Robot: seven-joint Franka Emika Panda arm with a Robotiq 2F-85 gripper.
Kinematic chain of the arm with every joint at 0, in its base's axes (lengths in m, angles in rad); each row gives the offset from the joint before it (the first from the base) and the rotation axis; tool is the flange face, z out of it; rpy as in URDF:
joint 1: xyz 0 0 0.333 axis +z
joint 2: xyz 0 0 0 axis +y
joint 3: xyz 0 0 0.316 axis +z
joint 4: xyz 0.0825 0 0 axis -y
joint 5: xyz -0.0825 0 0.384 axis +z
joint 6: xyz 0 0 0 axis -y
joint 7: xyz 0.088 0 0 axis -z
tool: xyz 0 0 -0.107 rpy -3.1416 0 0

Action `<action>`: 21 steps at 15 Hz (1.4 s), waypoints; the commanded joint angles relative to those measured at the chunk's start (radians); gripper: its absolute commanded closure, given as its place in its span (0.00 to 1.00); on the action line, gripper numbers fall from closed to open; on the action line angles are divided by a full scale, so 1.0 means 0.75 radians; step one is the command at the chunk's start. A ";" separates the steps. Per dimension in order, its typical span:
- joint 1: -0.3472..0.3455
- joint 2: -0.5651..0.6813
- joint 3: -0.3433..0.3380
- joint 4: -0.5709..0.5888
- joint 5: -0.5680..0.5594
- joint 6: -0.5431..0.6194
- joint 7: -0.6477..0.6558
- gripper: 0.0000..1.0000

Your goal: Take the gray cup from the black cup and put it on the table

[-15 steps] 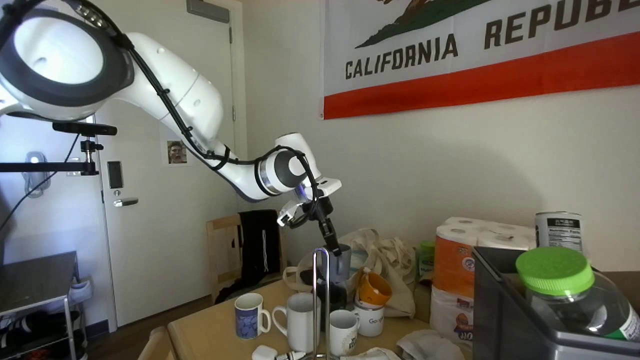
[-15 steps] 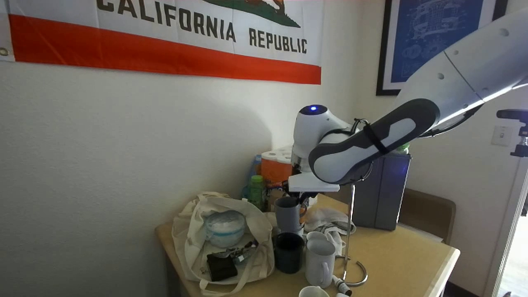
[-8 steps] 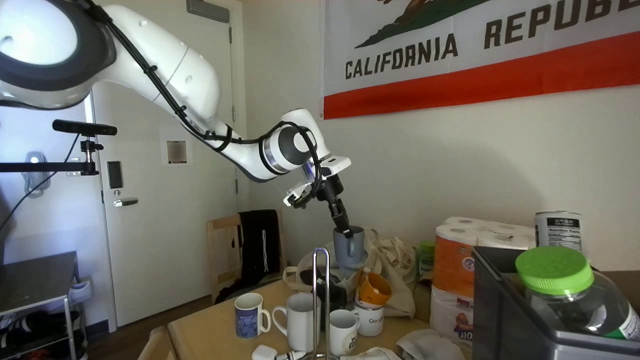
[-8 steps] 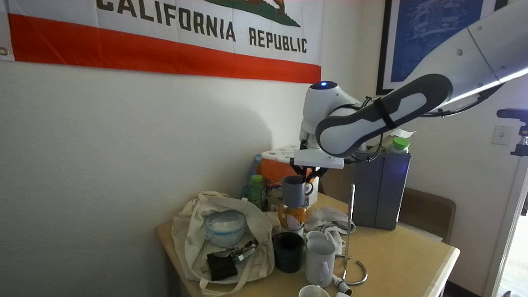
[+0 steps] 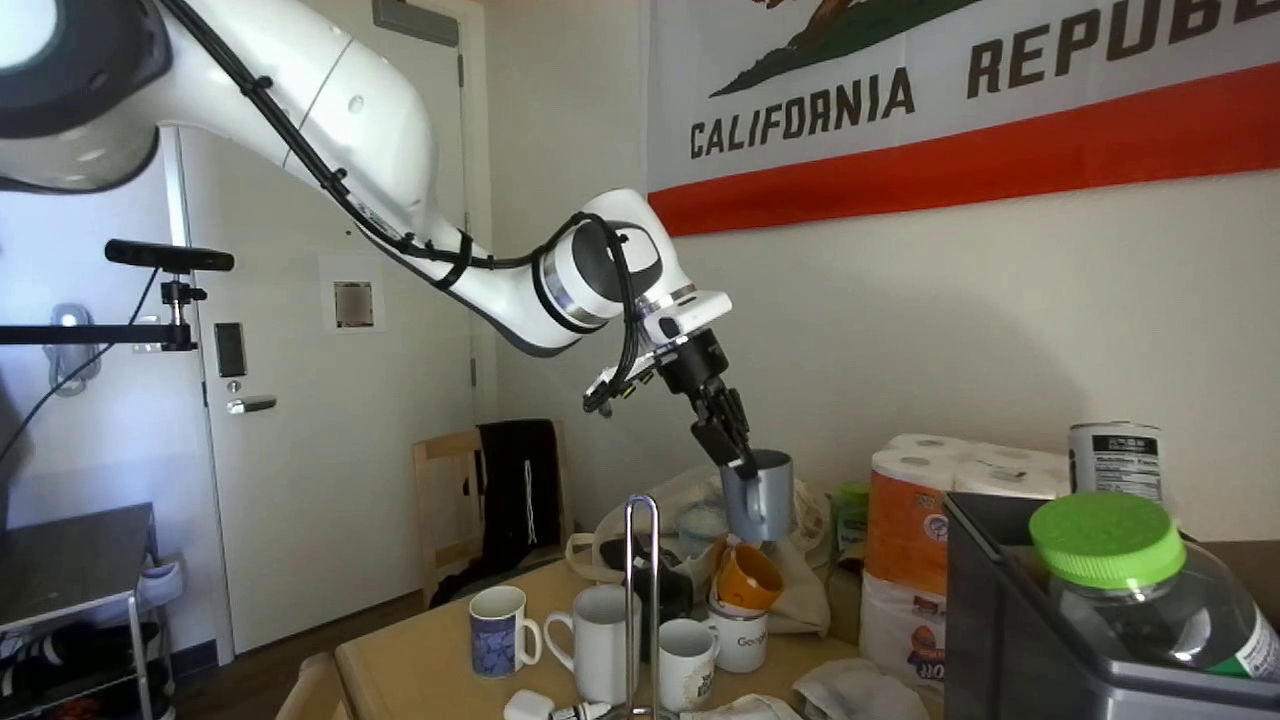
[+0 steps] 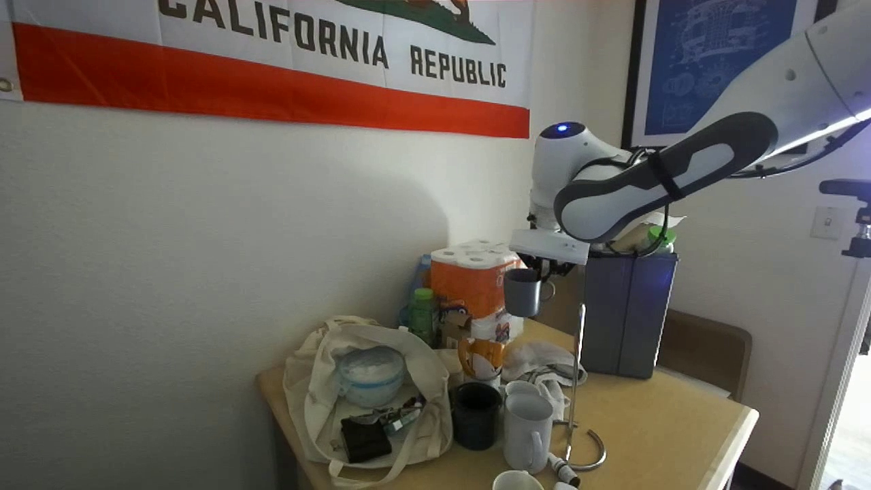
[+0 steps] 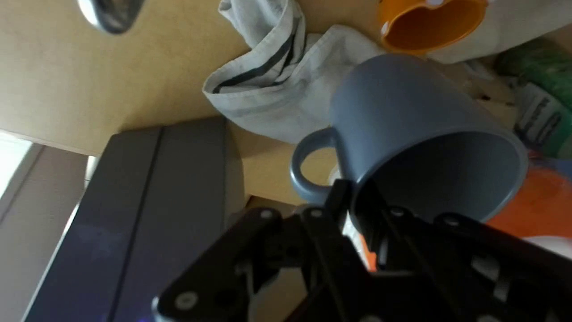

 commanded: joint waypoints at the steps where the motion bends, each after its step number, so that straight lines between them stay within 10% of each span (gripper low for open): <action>1: -0.036 -0.147 -0.016 -0.171 -0.128 -0.043 0.220 0.97; 21: -0.330 -0.390 0.093 -0.848 -0.428 0.149 0.898 0.97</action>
